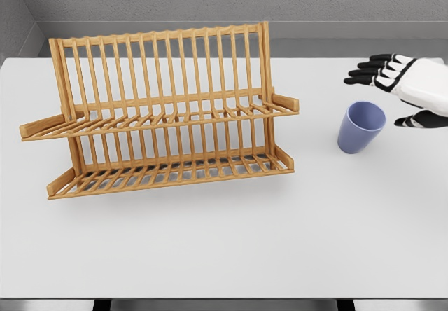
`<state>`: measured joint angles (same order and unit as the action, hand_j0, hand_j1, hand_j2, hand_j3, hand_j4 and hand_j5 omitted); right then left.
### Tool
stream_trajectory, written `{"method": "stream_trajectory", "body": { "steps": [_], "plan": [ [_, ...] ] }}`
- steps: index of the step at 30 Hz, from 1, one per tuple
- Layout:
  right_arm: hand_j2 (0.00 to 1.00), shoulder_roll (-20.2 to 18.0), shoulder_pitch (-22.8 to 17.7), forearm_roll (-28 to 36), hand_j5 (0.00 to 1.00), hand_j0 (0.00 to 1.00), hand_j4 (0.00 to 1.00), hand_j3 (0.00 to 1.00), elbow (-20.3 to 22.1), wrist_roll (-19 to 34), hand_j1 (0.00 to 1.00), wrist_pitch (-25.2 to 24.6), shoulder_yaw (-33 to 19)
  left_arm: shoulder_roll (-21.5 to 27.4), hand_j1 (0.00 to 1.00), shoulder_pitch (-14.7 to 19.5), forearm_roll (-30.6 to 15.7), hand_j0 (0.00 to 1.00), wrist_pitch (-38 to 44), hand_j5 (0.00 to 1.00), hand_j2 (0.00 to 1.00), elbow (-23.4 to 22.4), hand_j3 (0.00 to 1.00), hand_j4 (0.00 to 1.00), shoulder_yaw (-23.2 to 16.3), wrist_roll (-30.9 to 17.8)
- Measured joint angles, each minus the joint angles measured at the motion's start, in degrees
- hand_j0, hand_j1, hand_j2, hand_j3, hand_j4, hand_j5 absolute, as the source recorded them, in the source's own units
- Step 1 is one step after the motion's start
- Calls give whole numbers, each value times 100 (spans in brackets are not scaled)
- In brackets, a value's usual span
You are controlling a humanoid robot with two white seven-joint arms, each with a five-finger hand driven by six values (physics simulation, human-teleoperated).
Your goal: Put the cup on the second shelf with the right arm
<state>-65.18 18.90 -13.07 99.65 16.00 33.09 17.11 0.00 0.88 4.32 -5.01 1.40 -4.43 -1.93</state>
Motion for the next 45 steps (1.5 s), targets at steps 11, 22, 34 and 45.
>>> {"method": "stream_trajectory", "body": {
  "steps": [11, 22, 34, 45],
  "plan": [
    [100, -9, 1105, 44, 100, 100, 100, 100, -187, 1314, 100, -546, 99, 0, 100, 0, -1, 100, 0, 100, 100, 1, 100, 100, 1, 0],
    [100, 352, 1740, 26, 100, 100, 100, 100, -777, 1888, 100, -740, 1448, 0, 100, 0, 0, 100, 0, 100, 100, 0, 100, 100, 1, 0],
    [100, 627, 1793, 12, 100, 100, 100, 100, -1092, 1902, 100, -799, 1844, 0, 100, 0, 0, 100, 0, 100, 100, 0, 100, 100, 1, 0],
    [100, 904, 2057, 5, 100, 100, 100, 100, -1621, 1902, 100, -815, 2061, 0, 100, 0, 0, 100, 0, 100, 100, 0, 100, 100, 0, 0]
  ]
}}
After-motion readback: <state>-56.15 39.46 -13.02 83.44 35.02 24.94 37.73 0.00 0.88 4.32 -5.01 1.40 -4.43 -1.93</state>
